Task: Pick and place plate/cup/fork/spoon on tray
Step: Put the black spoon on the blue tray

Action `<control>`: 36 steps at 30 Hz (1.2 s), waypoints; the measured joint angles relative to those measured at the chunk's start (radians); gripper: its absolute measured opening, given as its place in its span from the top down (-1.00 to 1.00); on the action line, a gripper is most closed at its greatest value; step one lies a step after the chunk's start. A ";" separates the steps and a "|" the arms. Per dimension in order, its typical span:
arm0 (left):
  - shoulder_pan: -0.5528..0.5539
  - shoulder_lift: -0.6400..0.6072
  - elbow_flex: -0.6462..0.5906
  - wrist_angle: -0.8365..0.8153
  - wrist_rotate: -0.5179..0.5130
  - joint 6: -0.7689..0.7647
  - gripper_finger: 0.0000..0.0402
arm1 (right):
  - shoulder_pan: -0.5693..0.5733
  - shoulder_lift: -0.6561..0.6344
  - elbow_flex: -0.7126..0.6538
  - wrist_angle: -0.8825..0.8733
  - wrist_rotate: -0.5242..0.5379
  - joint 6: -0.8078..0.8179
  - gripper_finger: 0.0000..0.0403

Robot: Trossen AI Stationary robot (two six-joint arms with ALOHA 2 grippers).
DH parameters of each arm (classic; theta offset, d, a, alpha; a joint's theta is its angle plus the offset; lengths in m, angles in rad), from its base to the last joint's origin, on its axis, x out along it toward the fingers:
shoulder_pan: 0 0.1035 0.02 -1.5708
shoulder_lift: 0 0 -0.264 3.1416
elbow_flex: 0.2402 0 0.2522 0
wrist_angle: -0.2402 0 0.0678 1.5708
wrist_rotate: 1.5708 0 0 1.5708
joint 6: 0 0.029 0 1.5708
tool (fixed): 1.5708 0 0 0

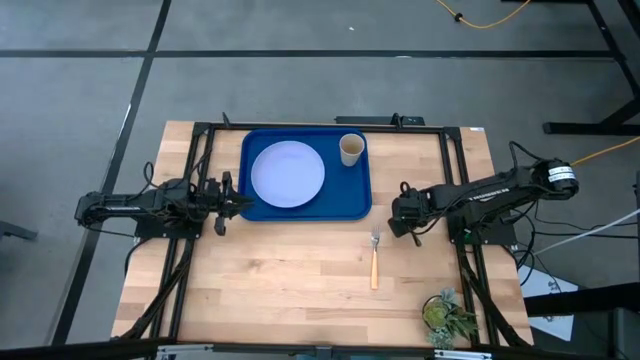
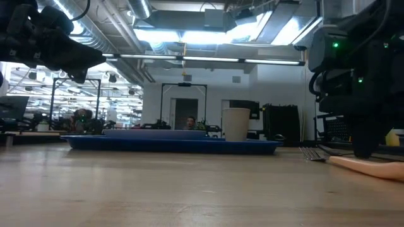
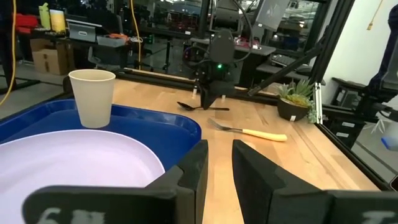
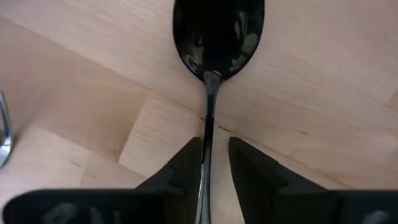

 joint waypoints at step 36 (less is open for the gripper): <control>0.000 0.000 -0.001 0.005 -0.034 0.000 0.68 | -0.115 0.005 0.238 0.058 0.146 -0.132 0.98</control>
